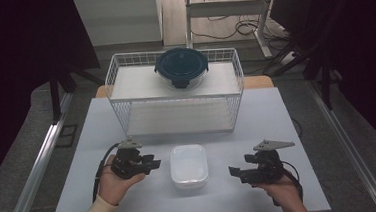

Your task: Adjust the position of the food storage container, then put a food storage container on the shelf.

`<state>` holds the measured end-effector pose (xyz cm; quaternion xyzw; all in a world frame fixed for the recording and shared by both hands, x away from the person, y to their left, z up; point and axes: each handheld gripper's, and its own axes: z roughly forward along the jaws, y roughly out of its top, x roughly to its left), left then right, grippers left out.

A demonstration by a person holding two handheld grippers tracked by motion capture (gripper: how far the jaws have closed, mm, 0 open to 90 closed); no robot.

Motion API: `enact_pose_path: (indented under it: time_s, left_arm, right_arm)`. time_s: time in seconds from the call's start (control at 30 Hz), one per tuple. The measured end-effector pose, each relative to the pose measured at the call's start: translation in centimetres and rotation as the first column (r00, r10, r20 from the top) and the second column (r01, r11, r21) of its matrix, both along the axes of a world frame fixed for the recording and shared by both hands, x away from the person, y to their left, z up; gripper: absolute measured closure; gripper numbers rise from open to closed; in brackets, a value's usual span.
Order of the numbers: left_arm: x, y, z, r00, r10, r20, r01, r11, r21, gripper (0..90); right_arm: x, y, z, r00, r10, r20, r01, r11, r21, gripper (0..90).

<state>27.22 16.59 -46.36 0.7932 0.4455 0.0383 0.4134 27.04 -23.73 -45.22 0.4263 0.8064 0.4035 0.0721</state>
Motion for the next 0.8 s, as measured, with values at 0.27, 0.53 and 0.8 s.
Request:
enact_pose_path:
  time_s: [0.27, 0.53, 0.8]
  left_arm:
    - [-0.7, 0.8, -0.4, 0.9979, 0.046, -0.045, -0.048, 0.9977, -0.047, 26.6]
    - [-1.0, 1.5, -0.3, 0.9976, 0.056, -0.040, -0.059, 0.9947, -0.084, 26.3]
    - [-0.8, 1.3, -0.5, 0.9956, 0.070, -0.062, -0.075, 0.9929, -0.092, 20.6]
  right_arm:
    - [0.0, -0.2, 0.1, 1.0000, 0.005, 0.001, -0.005, 1.000, 0.007, 20.3]
    - [0.1, -0.1, 0.0, 1.0000, 0.008, 0.001, -0.008, 1.000, 0.005, 20.2]
    - [0.0, 0.1, 0.1, 0.9998, 0.021, -0.002, -0.021, 1.000, 0.008, 20.1]
